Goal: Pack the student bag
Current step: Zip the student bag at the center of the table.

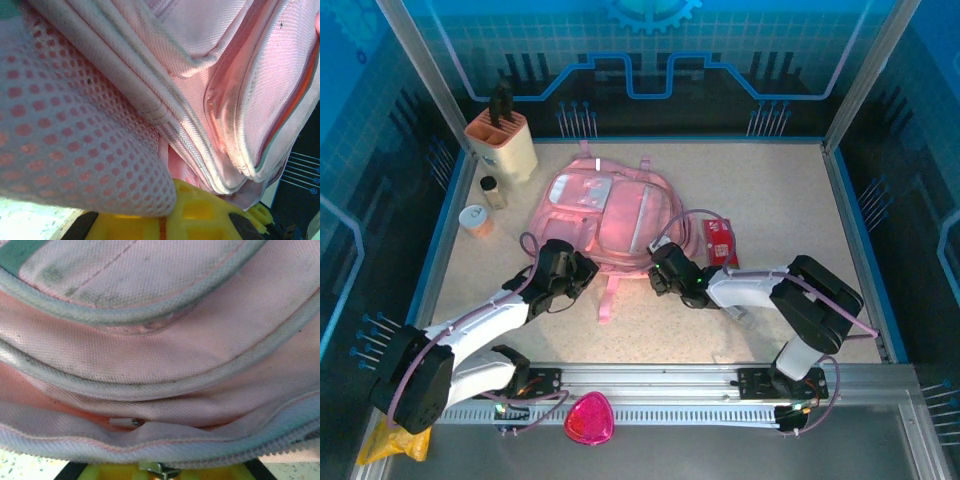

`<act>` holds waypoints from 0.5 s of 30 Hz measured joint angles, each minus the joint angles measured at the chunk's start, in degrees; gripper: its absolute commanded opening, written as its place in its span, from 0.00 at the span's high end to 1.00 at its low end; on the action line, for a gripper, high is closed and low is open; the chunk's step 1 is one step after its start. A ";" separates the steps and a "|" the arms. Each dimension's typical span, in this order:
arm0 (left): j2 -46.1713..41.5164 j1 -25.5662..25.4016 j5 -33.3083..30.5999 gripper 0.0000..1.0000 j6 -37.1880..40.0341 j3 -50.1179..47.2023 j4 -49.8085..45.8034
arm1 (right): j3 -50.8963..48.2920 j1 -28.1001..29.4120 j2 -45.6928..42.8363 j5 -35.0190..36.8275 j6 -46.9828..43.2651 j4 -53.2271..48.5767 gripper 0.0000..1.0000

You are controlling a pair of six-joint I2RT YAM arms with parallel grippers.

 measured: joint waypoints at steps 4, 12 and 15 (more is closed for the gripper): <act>0.00 0.13 -0.07 1.00 0.39 0.17 -0.26 | 0.11 0.00 -0.02 0.46 0.22 -0.20 1.00; 0.00 3.65 3.13 1.00 3.48 2.38 -2.14 | -0.04 -0.22 -5.11 1.92 3.43 -5.90 1.00; 0.00 6.27 4.42 1.00 5.05 2.67 -2.78 | -1.36 -1.55 -8.96 2.01 4.74 -8.52 1.00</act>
